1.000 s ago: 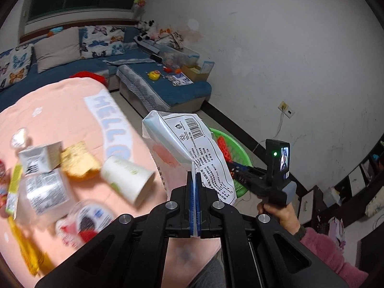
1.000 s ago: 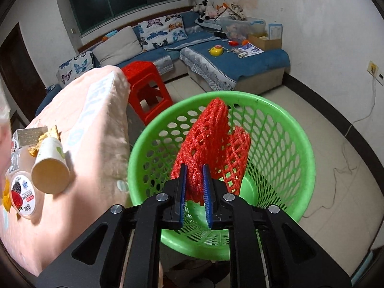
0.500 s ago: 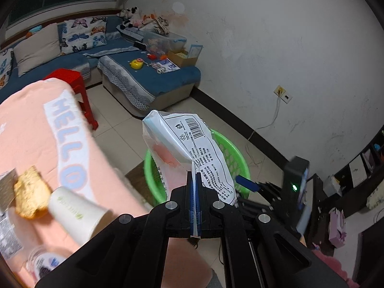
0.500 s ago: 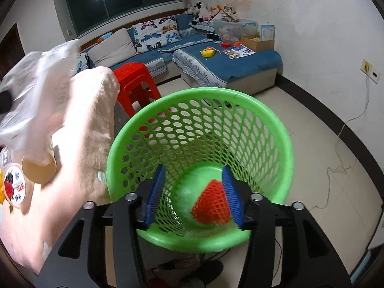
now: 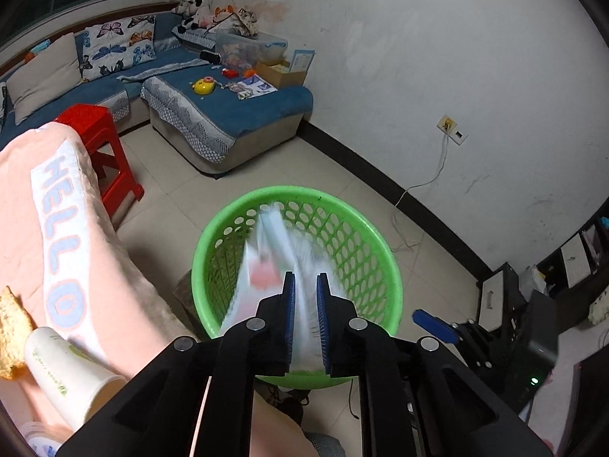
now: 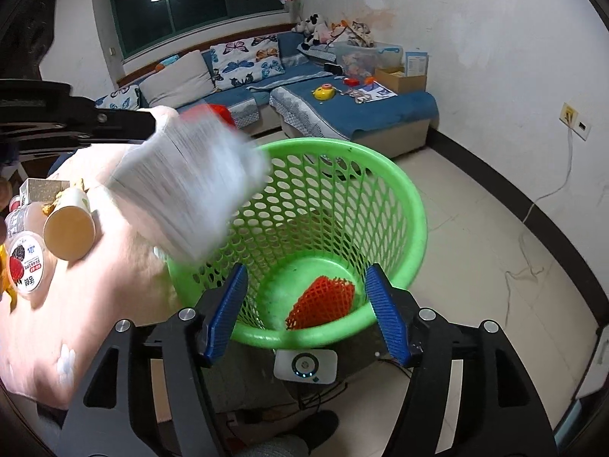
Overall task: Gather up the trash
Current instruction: 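Drop red mesh net into green basket with right tool while left tool drops paper bag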
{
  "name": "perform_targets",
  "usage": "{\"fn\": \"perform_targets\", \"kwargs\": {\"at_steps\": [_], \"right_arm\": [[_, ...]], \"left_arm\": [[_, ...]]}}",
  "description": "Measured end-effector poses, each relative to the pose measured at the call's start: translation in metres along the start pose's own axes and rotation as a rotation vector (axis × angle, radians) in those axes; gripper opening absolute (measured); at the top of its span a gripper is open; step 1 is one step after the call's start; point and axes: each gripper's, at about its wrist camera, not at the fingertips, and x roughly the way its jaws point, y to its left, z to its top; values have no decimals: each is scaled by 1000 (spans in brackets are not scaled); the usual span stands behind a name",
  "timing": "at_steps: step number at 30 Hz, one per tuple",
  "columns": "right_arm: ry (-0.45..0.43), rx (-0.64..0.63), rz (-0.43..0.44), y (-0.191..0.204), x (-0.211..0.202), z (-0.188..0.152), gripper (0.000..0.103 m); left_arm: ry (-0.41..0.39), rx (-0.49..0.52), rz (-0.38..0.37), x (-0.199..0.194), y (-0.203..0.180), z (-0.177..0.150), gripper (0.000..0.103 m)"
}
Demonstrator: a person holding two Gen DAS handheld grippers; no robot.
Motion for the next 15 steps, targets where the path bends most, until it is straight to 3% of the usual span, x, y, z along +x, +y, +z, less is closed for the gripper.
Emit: {"fn": "perform_targets", "kwargs": {"at_steps": [2, 4, 10, 15], "right_arm": [[0, 13, 3, -3, -1, -2, 66], [1, 19, 0, -5, -3, -4, 66], [2, 15, 17, -2, -11, -7, 67], [4, -18, 80, 21, -19, -6, 70]], "left_arm": [[8, -1, 2, 5, 0, 0, 19], [4, -3, 19, 6, 1, -1, 35], [-24, -31, 13, -16, 7, -14, 35], [-77, -30, 70, -53, 11, -33, 41]]}}
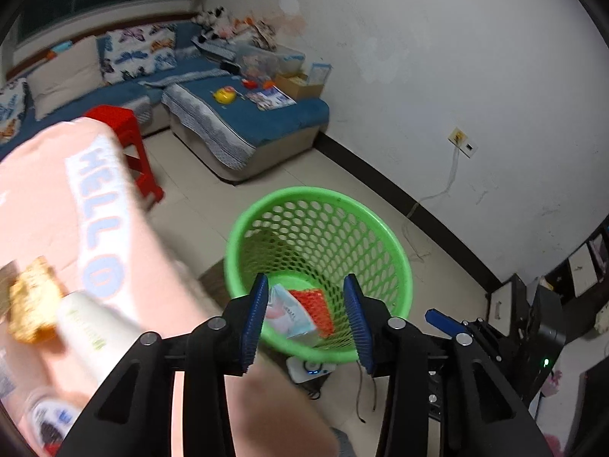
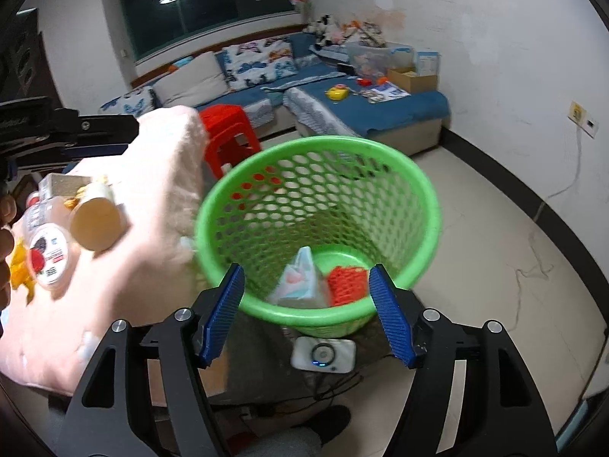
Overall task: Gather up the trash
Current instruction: 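Drop red mesh net into green basket with right tool while left tool drops paper bag, then grasp yellow snack packet with left tool while right tool grasps strawberry yogurt tub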
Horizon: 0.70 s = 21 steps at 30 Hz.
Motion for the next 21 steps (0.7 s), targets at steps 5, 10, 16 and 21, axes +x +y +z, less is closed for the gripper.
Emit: {"fn": "perform_targets", "kwargs": {"at_steps": [5, 10, 16, 21], "right_arm": [[-2, -46, 88, 37, -5, 7, 73], [-15, -115, 181, 83, -11, 18, 74], [-7, -200, 314, 144, -14, 17, 79], [10, -292, 405, 196, -13, 9, 84]], "left_arm": [[-50, -6, 63, -45, 19, -26, 43], [-89, -78, 134, -93, 62, -54, 43], [-156, -181, 258, -156, 120, -90, 43], [-183, -253, 368, -199, 164, -125, 53]]}}
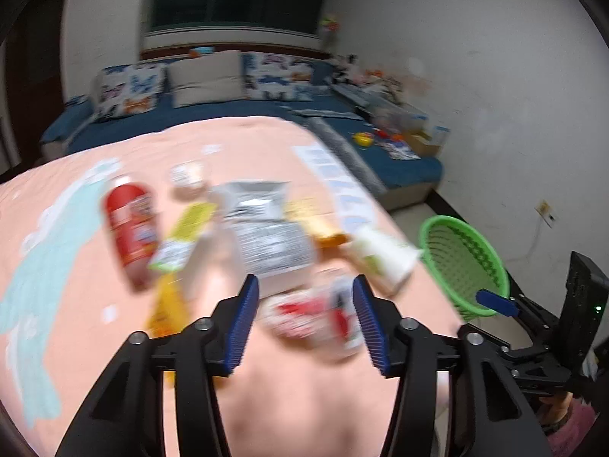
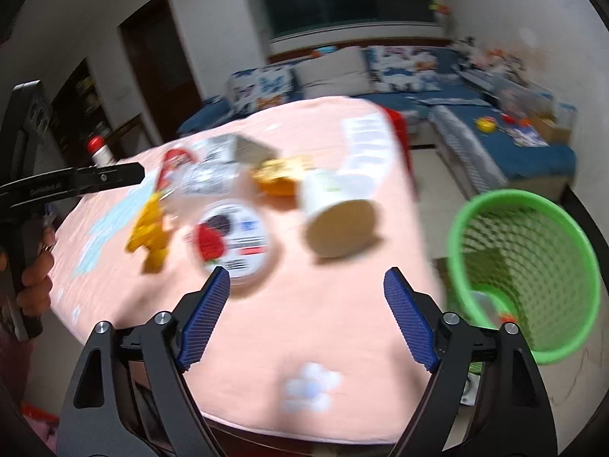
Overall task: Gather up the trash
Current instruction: 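Grasp yellow snack packet with left tool while right tool grasps strawberry yogurt tub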
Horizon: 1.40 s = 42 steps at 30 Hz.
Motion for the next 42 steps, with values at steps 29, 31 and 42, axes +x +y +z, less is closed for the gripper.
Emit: {"fn": "perform_targets", "kwargs": {"at_steps": [29, 31, 42], "right_arm": [[206, -78, 76, 57, 124, 11, 97], [213, -77, 70, 57, 128, 11, 97], [207, -35, 113, 50, 128, 15, 92]], "left_arm": [[125, -124, 7, 19, 94, -59, 79], [135, -112, 8, 23, 94, -58, 80], [152, -71, -23, 34, 92, -50, 81]]}}
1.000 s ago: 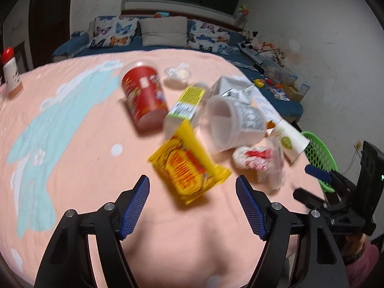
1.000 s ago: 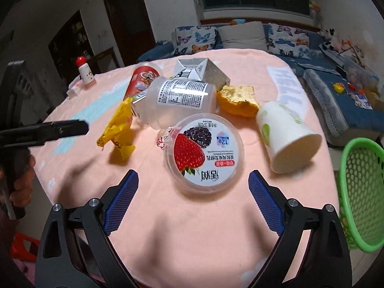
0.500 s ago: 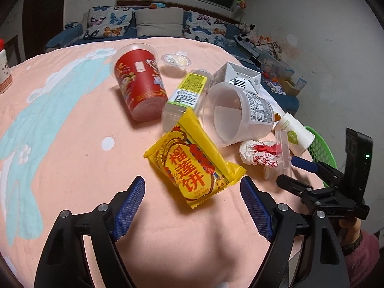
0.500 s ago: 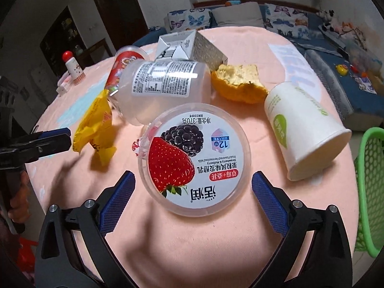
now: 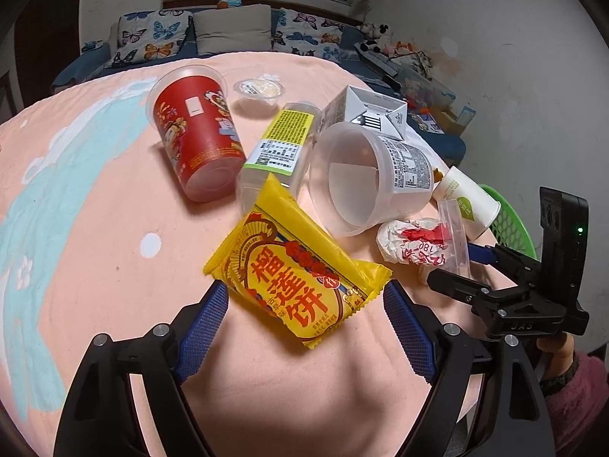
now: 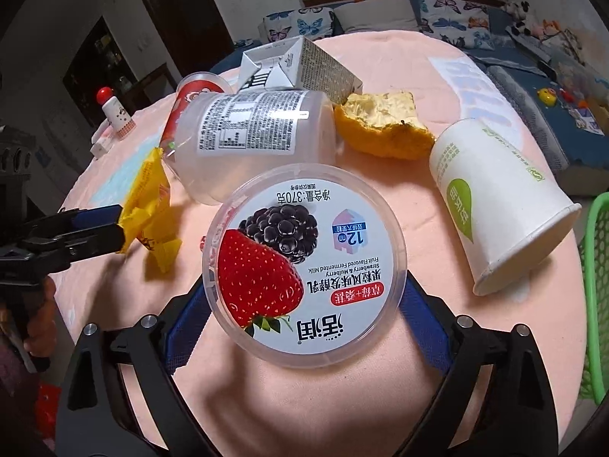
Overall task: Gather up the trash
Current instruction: 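Grasp yellow snack packet with left tool while right tool grasps strawberry yogurt tub, then drop yellow packet into green basket with left tool while right tool drops yogurt tub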
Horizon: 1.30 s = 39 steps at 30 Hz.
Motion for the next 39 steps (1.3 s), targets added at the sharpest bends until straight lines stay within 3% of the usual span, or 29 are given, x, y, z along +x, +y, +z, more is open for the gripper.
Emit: {"fn": "perform_targets", "kwargs": {"at_steps": [4, 10, 12, 13, 14, 17, 20, 25, 30, 33, 39], "right_arm": [[-12, -6, -1, 4, -3, 0, 91], [-39, -26, -13, 9, -15, -5, 91], [-44, -25, -8, 9, -19, -7, 91], [-46, -24, -9, 10, -20, -8, 91], [-48, -24, -10, 10, -21, -9, 91], [-52, -14, -4, 8, -24, -12, 91], [-58, -13, -10, 7, -28, -15, 91], [-76, -10, -10, 7, -39, -19, 91], [-103, -3, 1, 5, -56, -25, 91], [-121, 13, 16, 2, -68, -27, 91], [-165, 32, 8, -6, -91, -31, 91]], "left_arm": [[11, -4, -24, 3, 0, 0, 68], [19, 4, -9, 4, -6, -3, 61], [6, 24, -5, 1, -12, -5, 64], [-1, 33, 14, -1, -15, -6, 77], [-11, 42, 51, -1, -18, -6, 80], [-39, 84, 138, 0, -28, -8, 81], [-41, 90, 178, 4, -29, -8, 65], [-45, 63, 199, 5, -27, -11, 27], [-87, 60, 169, -15, -34, -17, 9], [-116, 83, 138, -31, -45, -18, 3], [-165, 107, 68, -56, -71, -12, 3]]}}
